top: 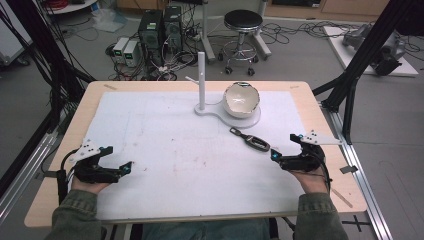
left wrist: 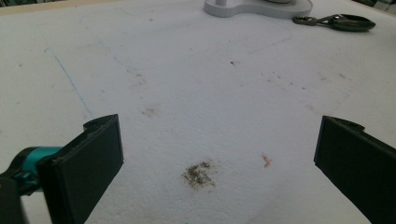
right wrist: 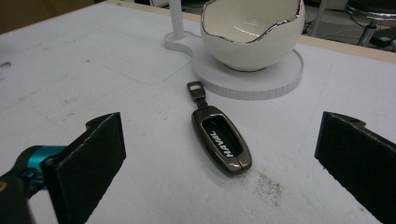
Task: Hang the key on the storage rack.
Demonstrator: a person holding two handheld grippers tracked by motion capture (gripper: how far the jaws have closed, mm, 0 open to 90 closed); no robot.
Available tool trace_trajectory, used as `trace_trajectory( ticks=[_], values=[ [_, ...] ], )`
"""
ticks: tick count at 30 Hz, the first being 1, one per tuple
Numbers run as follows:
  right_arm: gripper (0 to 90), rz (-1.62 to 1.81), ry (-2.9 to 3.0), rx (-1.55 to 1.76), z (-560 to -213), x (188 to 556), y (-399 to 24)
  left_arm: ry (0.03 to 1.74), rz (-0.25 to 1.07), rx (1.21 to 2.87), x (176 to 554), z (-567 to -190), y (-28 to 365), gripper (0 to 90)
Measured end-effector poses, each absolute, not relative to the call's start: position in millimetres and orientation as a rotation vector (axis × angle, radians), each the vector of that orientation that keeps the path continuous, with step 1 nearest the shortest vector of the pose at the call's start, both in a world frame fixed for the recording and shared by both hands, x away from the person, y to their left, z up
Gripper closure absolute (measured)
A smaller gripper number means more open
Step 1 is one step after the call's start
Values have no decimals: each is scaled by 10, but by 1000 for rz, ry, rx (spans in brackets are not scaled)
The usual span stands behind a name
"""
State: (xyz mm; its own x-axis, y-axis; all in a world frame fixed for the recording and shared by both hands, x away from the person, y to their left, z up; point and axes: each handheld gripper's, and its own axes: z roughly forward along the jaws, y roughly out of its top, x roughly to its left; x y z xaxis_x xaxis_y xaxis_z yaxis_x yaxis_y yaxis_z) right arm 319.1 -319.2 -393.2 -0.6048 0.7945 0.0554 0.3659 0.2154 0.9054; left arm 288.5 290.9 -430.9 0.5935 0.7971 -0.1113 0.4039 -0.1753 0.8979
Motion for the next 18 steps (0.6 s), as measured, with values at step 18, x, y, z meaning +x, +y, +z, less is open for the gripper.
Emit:
trace_trajectory(
  ticks=[18],
  values=[
    [8, 1287, 2143, 1048, -3662, 3462, -3174, 981, 477, 1791, 2883, -4308, 2910, 18]
  ],
)
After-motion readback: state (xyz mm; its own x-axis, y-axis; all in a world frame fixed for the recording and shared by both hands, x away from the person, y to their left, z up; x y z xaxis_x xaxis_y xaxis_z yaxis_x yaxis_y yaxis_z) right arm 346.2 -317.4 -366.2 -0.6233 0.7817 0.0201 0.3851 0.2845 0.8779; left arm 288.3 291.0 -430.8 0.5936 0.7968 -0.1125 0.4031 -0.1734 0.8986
